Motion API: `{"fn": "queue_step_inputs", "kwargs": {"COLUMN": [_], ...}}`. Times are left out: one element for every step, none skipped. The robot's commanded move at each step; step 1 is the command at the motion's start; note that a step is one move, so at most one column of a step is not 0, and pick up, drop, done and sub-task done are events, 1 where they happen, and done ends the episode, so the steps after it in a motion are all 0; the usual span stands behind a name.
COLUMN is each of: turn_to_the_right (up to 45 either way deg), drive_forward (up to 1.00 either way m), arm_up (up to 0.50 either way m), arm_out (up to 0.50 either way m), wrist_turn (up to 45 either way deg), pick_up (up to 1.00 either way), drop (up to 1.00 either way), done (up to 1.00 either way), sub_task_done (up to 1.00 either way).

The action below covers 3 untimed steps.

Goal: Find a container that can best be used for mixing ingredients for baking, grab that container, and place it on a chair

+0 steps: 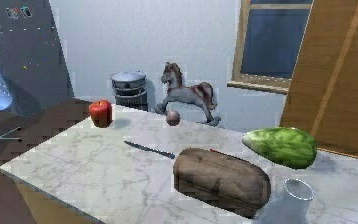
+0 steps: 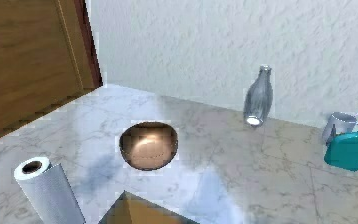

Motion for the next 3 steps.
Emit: {"fn": "queue_step_inputs", "kwargs": {"turn_to_the_right": [0.0,0.0,0.0], "drive_forward": [0.0,0.0,0.0], "arm_up": [0.5,0.38,0.0], "arm_out": [0.0,0.0,0.14], "wrist_turn": [0.0,0.0,0.0], "pick_up": [0.0,0.0,0.0], "drop": [0.0,0.0,0.0], "done": [0.0,0.0,0.0], "sub_task_done": [0.0,0.0,0.0]}}
